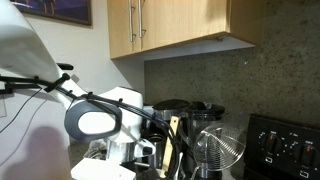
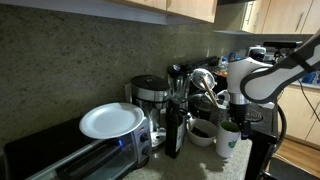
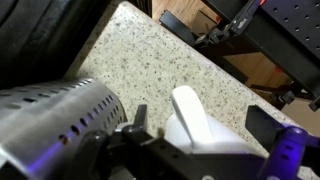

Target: Move the mug to the left side of the counter

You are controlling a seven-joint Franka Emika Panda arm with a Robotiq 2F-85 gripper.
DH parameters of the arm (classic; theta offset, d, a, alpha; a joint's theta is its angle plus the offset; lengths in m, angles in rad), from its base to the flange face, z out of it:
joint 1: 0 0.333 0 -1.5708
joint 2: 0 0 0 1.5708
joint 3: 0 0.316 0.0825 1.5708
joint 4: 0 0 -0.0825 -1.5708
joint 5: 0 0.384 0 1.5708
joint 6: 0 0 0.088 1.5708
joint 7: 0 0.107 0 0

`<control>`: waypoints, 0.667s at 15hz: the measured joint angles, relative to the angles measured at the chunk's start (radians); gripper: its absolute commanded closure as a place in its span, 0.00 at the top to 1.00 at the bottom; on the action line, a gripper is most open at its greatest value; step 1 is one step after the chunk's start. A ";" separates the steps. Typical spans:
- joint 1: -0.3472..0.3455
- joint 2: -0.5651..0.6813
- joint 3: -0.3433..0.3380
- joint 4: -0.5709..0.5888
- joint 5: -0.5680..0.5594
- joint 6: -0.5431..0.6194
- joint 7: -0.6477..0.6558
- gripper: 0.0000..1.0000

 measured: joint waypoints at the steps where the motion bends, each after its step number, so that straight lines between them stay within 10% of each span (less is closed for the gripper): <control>1: 0.000 0.006 0.001 0.002 0.007 0.001 -0.013 1.00; 10: -0.006 0.010 0.002 0.011 0.051 0.001 -0.117 0.19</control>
